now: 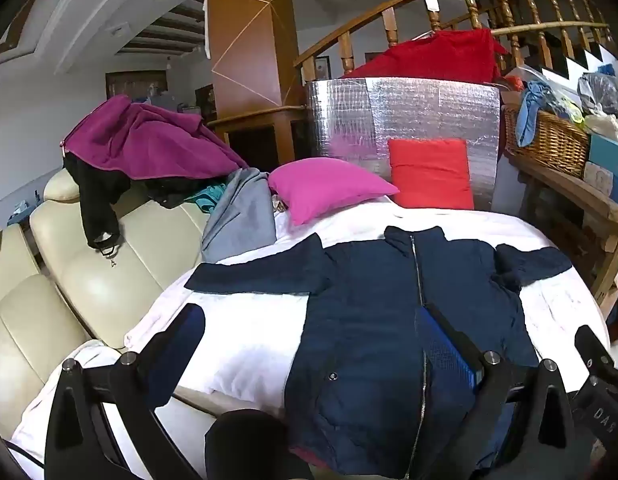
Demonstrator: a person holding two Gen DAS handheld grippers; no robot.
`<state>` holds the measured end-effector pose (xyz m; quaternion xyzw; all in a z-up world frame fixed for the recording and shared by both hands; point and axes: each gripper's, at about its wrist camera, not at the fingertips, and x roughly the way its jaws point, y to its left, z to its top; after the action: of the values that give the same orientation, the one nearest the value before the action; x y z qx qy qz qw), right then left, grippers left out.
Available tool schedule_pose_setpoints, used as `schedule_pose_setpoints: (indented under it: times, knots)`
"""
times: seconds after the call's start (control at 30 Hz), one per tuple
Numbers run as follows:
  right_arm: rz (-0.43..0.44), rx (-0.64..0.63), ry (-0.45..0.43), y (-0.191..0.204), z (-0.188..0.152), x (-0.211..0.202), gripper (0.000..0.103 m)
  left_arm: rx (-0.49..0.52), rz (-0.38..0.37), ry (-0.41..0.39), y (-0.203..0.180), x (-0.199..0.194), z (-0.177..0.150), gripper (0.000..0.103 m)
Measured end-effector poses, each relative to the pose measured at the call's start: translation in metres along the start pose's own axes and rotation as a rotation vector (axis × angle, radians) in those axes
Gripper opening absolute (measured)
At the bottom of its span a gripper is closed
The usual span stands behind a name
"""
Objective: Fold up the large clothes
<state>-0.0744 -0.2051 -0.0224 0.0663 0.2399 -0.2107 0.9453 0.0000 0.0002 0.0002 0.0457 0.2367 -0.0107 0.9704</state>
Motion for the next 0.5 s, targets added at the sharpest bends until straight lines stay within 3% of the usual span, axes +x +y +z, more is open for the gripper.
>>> schedule_pose_setpoints:
  times: [0.23,0.5]
  knots:
    - [0.009,0.081,0.036,-0.018,0.002,0.006,0.103,0.016,0.022,-0.004,-0.007,0.002,-0.001,0.103]
    - [0.006,0.081,0.025,-0.021,-0.001,0.007,0.103,0.039,0.015,-0.017,-0.011,0.000,-0.002,0.103]
